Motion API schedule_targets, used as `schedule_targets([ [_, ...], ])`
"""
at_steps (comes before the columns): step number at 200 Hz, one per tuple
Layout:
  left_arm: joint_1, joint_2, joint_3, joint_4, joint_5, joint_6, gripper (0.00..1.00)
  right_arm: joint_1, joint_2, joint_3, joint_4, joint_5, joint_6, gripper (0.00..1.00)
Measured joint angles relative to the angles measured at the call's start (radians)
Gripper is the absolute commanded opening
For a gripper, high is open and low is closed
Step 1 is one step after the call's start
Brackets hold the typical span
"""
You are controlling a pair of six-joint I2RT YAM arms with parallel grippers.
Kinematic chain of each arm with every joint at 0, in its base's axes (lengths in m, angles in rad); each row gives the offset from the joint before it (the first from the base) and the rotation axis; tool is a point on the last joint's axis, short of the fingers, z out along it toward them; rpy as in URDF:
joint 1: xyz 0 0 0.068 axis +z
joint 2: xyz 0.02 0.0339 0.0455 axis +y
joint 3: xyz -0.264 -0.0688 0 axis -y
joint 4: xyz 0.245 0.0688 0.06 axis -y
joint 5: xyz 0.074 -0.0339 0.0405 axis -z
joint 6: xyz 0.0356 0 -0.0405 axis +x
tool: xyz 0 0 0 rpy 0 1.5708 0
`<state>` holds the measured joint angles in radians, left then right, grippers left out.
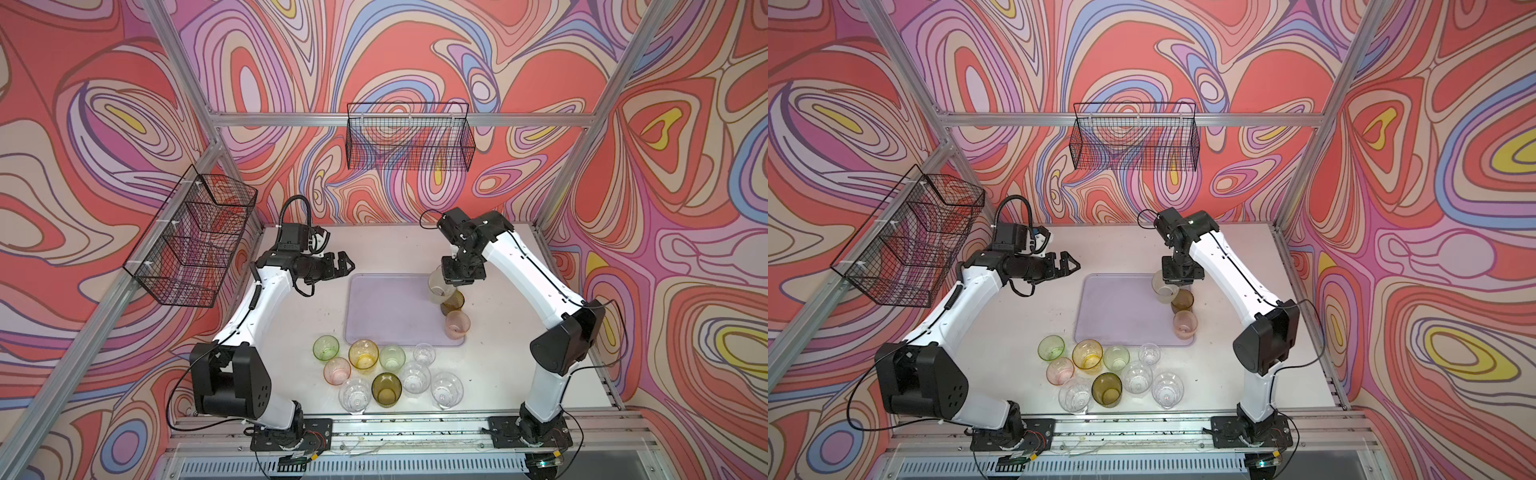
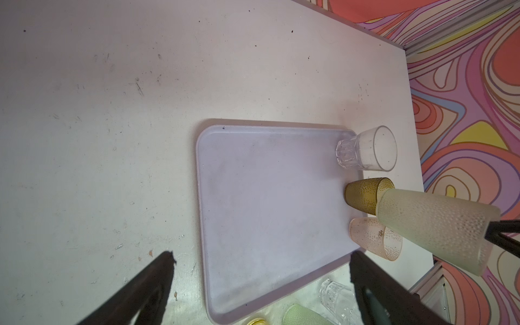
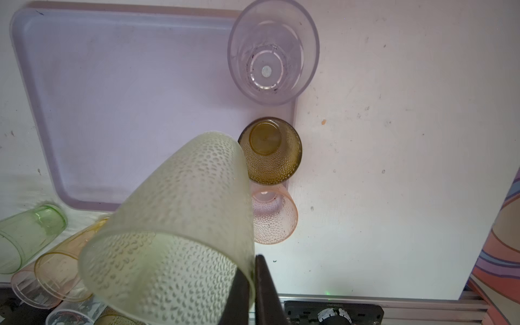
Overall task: Place the glasses into the tray
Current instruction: Place the glass on the tray.
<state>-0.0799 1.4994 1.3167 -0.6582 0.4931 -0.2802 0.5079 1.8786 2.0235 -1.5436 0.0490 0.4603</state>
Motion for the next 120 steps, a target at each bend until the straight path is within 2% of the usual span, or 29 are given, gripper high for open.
schedule_targets([
  [120,0.0,0.0,0.0,-0.002,-0.004,0.008,1.0,-0.019,0.308,0.277,0.045,-0.069,-0.119,0.0],
])
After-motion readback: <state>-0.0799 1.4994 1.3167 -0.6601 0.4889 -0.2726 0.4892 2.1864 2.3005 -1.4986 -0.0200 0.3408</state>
